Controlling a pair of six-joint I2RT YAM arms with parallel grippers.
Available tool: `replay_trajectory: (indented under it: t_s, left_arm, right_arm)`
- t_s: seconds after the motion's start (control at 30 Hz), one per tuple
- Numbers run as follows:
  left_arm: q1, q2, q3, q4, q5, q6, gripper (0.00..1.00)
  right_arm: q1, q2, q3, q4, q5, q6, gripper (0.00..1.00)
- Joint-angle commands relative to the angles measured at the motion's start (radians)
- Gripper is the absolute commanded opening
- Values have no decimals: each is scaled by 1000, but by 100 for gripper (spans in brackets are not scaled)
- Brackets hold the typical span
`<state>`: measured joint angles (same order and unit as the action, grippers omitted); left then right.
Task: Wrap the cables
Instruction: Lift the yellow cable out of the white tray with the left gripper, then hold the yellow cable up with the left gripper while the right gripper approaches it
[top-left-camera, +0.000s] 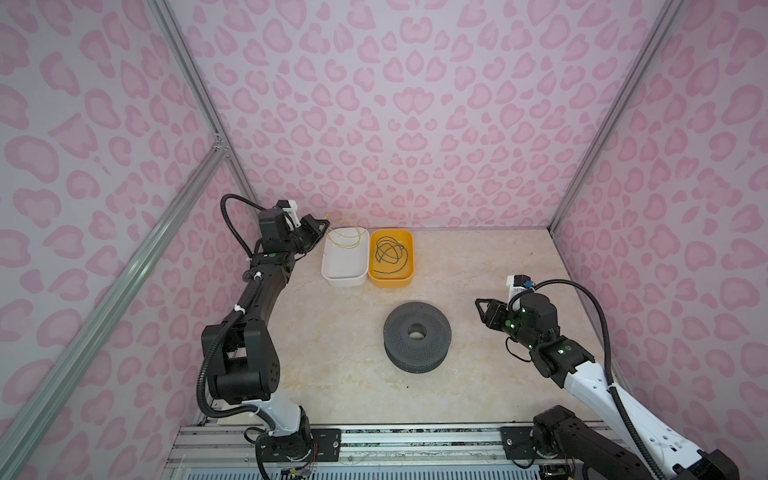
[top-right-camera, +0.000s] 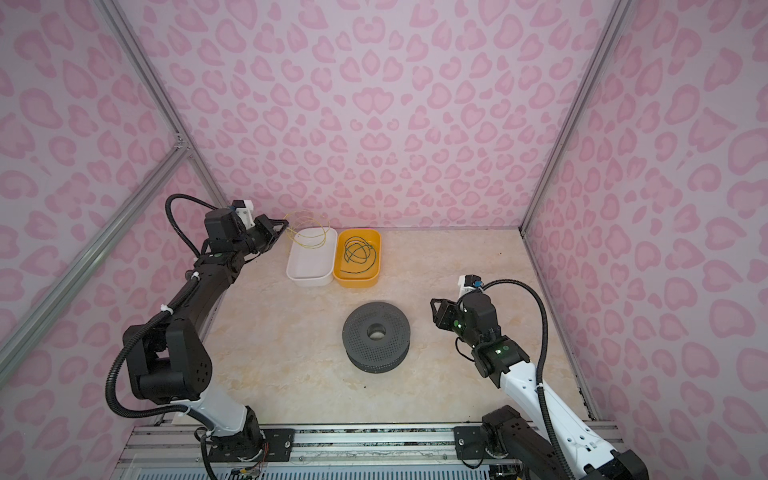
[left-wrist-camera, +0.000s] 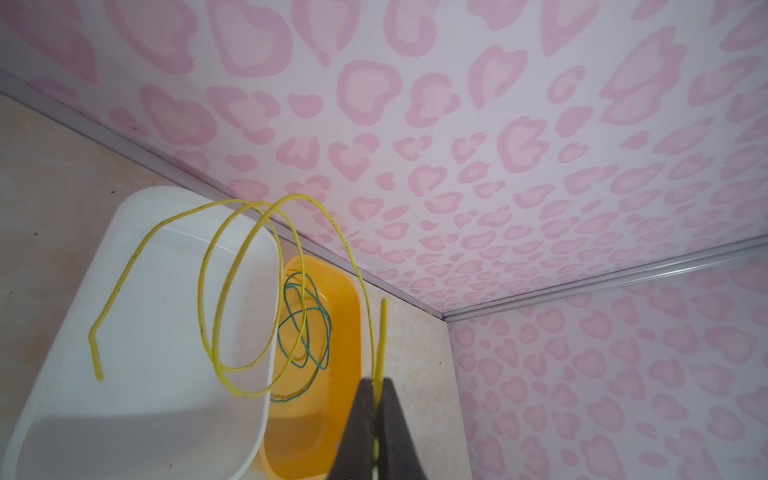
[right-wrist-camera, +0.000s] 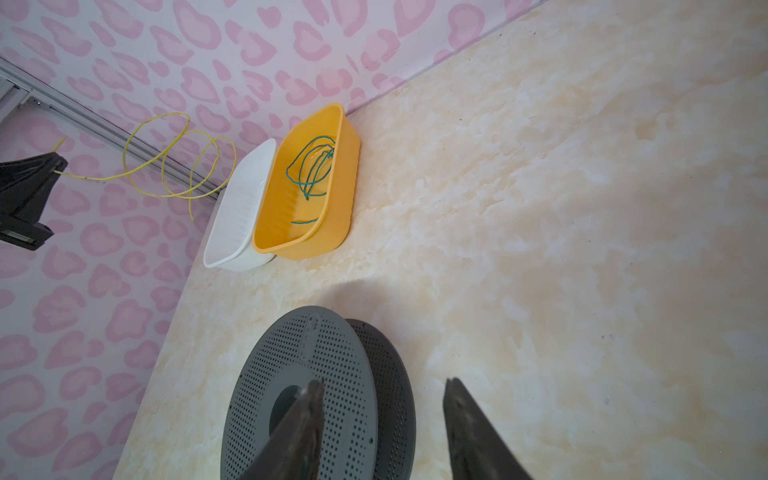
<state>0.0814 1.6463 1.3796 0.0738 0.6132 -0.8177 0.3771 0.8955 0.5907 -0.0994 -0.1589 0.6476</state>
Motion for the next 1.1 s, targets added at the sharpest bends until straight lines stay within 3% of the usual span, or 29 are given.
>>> replay_trajectory:
  t_s: [0.0, 0.27, 0.5, 0.77, 0.97, 1.07]
  left_arm:
    - [-2, -45, 35, 4, 83, 14, 4]
    - [-94, -197, -63, 32, 181, 56, 4]
    - [-228, -318, -196, 98, 182, 38, 4]
    - [-357, -389, -281, 169, 194, 5, 4]
    - [-399, -406, -307, 58, 225, 123, 4]
    - [-408, -398, -313, 14, 247, 169, 4]
  right_arm:
    - [0, 12, 22, 15, -10, -20, 48]
    - [0, 70, 84, 99, -101, 25, 51]
    - [1, 146, 82, 323, -202, 150, 63]
    - [1, 204, 40, 450, -242, 210, 68]
    - [-33, 109, 32, 323, -224, 127, 64]
    - [-62, 44, 62, 158, -174, 38, 62]
